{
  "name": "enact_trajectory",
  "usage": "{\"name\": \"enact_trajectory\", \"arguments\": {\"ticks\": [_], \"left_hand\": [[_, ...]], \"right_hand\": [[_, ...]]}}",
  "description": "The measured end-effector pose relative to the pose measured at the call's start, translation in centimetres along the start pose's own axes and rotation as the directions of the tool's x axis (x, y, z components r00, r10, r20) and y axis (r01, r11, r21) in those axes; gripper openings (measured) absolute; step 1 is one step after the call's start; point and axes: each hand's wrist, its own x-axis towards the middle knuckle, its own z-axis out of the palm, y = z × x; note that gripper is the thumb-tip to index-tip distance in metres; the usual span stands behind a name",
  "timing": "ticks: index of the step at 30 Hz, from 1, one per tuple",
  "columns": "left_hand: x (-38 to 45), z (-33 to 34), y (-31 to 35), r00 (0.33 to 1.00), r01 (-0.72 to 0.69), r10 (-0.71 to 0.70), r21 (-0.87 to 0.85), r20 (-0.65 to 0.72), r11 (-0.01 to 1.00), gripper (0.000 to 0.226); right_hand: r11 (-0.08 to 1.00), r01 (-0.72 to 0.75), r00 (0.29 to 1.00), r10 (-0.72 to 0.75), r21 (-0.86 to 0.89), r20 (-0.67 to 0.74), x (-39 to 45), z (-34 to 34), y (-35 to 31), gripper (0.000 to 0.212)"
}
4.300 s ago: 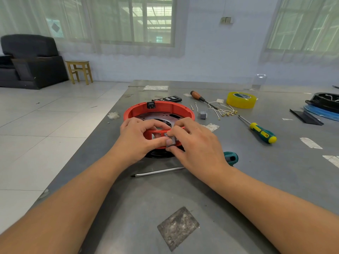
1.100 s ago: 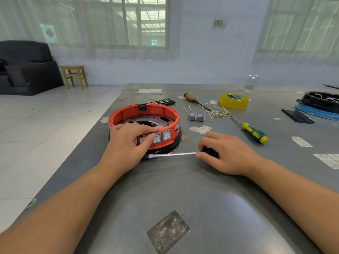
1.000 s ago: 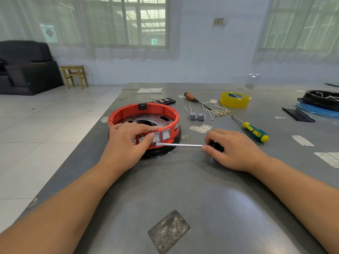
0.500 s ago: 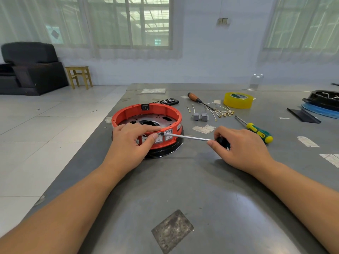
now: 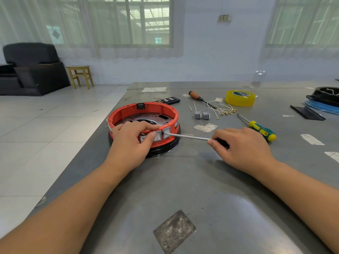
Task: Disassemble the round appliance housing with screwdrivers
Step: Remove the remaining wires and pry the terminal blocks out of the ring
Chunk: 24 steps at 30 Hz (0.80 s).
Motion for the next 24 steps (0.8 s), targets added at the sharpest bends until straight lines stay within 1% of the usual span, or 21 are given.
{"name": "enact_trajectory", "arguments": {"ticks": [4, 7, 9, 13, 17, 21, 24], "left_hand": [[0.1, -0.4, 0.2, 0.999, 0.024, -0.026, 0.034, 0.047, 0.999, 0.022], [0.0, -0.4, 0.1, 0.998, -0.026, 0.024, 0.028, 0.058, 0.999, 0.029], [-0.1, -0.5, 0.0, 0.997, -0.049, 0.048, 0.017, 0.058, 0.999, 0.032], [0.0, -0.6, -0.1, 0.997, -0.042, 0.042, 0.001, 0.070, 0.999, 0.027], [0.0, -0.7, -0.2, 0.995, -0.047, 0.049, -0.017, 0.087, 0.999, 0.022], [-0.1, -0.8, 0.0, 0.993, -0.037, 0.042, -0.040, 0.108, 0.998, 0.027], [-0.1, -0.8, 0.1, 0.993, -0.020, 0.025, -0.046, 0.111, 0.999, 0.027]], "right_hand": [[1.000, 0.006, 1.000, -0.006, -0.020, -0.007, 0.1, -0.1, -0.1, 0.045], [0.999, 0.004, 1.000, -0.005, -0.037, -0.017, 0.3, 0.3, 0.0, 0.051], [0.999, 0.012, 0.999, -0.014, -0.046, -0.041, 0.5, 0.5, 0.2, 0.049], [0.998, 0.034, 0.997, -0.037, -0.055, -0.065, 0.7, 0.9, 0.8, 0.042], [0.998, 0.013, 1.000, -0.013, -0.055, 0.001, 0.9, 1.2, 1.5, 0.041], [0.999, -0.028, 1.000, 0.028, -0.035, 0.014, 1.1, 1.3, 1.6, 0.037], [0.999, -0.051, 0.996, 0.051, 0.001, 0.070, 0.9, 1.3, 1.4, 0.035]]}}
